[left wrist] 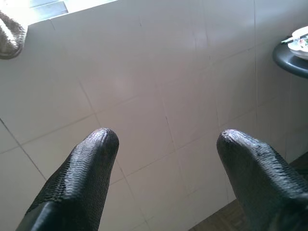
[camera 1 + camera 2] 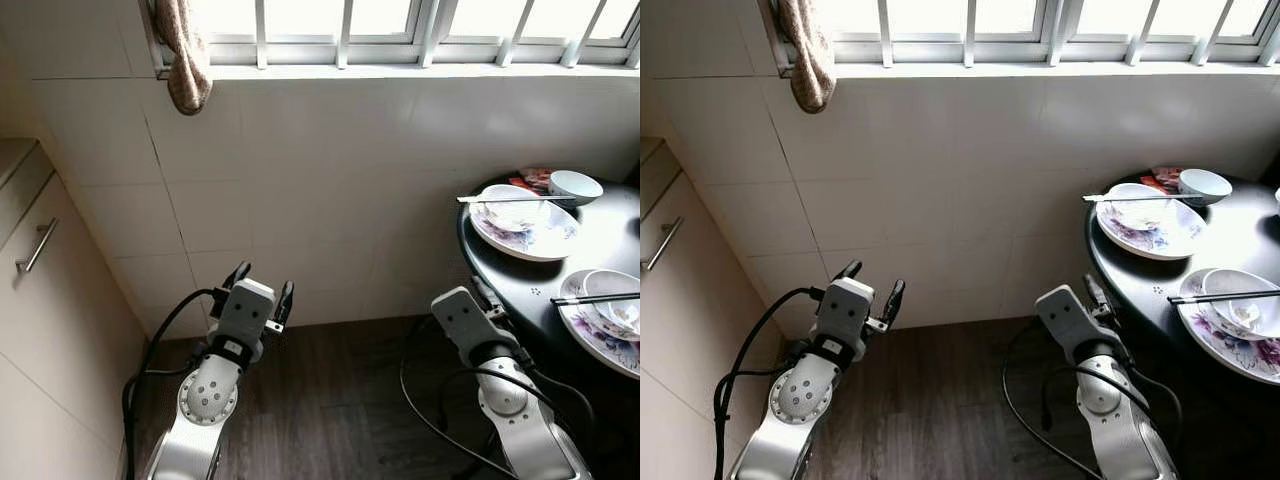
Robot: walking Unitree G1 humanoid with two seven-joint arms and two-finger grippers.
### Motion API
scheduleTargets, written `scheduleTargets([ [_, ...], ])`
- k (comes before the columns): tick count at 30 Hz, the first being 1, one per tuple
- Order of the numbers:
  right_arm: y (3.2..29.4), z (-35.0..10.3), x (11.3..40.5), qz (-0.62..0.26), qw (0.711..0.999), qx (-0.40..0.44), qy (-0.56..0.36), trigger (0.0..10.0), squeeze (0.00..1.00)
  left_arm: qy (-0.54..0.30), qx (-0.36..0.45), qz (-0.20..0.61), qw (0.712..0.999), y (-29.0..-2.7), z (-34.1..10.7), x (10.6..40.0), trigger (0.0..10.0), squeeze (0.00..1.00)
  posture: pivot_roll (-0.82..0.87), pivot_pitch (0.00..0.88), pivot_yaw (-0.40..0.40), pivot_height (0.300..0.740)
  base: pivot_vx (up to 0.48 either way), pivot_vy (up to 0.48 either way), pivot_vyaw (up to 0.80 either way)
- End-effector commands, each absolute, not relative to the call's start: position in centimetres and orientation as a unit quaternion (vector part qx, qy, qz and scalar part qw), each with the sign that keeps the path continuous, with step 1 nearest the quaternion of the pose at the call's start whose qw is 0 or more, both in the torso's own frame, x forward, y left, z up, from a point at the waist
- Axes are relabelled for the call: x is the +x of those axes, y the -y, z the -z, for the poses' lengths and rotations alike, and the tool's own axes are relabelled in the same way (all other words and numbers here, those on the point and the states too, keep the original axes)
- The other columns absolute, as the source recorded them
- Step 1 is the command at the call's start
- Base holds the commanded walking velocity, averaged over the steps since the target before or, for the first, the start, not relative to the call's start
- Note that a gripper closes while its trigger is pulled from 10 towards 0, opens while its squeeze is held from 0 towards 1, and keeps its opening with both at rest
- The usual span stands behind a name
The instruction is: Kitchen organization
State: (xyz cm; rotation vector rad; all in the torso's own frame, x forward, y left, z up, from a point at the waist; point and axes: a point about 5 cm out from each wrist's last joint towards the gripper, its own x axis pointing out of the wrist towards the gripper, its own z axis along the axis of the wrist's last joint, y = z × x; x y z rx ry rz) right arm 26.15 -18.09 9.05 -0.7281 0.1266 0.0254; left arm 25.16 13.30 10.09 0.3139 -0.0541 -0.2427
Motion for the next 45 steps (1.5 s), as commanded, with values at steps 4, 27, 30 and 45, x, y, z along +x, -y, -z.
scheduleTargets([
  [4,18.1,-9.4,26.2,-0.009,0.928,-0.368,-0.051,10.0,0.00,0.024,0.155,0.125,0.980,-13.2,-10.0,25.2,10.0,0.00,0.03,0.000,-0.041,0.740,0.000,-0.465,0.00],
  [27,17.1,-9.9,26.2,-0.063,0.840,-0.538,-0.003,10.0,0.00,0.015,0.136,0.124,0.983,-13.1,-9.7,25.3,10.0,0.00,0.03,0.000,-0.048,0.740,0.000,-0.120,0.00],
  [30,17.0,-9.6,26.1,-0.070,0.837,-0.543,-0.007,10.0,0.00,0.013,0.132,0.123,0.984,-13.1,-9.7,25.4,10.0,0.00,0.03,0.000,-0.047,0.740,0.000,0.000,0.00],
  [45,17.3,-7.8,26.0,-0.099,0.799,-0.590,-0.057,10.0,0.00,0.008,0.126,0.127,0.984,-13.4,-9.6,25.6,10.0,0.00,0.03,0.000,-0.034,0.740,0.000,0.000,0.00],
])
